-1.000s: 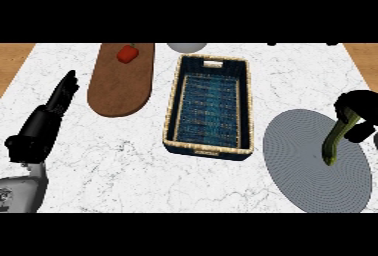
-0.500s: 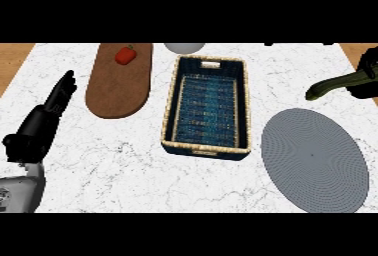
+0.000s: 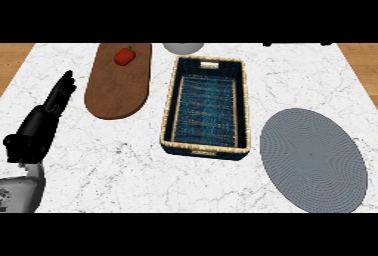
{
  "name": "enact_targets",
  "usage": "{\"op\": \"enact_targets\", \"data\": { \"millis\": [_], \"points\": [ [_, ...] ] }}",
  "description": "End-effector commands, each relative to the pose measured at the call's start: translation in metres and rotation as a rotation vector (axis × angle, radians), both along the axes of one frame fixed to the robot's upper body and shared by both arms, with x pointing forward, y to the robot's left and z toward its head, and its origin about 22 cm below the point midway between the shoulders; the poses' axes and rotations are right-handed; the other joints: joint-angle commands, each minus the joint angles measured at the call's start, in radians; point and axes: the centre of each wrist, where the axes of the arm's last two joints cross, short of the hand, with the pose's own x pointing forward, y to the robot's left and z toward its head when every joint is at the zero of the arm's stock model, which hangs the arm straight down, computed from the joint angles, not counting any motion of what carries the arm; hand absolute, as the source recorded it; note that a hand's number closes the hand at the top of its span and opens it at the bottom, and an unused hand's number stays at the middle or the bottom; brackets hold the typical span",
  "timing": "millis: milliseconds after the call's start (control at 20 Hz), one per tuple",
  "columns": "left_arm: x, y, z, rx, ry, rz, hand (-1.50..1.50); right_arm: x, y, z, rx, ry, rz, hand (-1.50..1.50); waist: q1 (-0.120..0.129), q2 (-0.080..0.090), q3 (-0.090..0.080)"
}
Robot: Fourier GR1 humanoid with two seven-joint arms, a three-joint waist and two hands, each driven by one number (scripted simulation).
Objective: Pick the squash from the placemat and place it in the basket
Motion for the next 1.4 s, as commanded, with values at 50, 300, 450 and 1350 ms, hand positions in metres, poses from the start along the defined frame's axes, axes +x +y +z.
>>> {"op": "enact_targets", "data": {
  "millis": [50,300,450,1350],
  "points": [
    [-0.003,0.005,0.012,-0.001,0.002,-0.025,0.0,-0.013,0.044,0.067,0.048,-0.024,0.119,1.5,0.016,0.002,0.0],
    [-0.007,-0.009,-0.007,-0.001,0.003,-0.023,0.0,-0.024,0.096,0.114,0.05,0.048,0.169,1.5,0.023,0.006,0.0],
    [0.007,0.008,-0.005,0.001,-0.012,-0.008,0.0,-0.031,0.137,0.136,0.025,0.094,0.21,1.5,0.02,0.009,0.0],
    [0.007,-0.007,0.012,-0.003,-0.006,-0.045,0.0,-0.009,0.249,0.107,-0.126,0.411,0.147,1.5,0.034,0.016,0.001]
  ]
}}
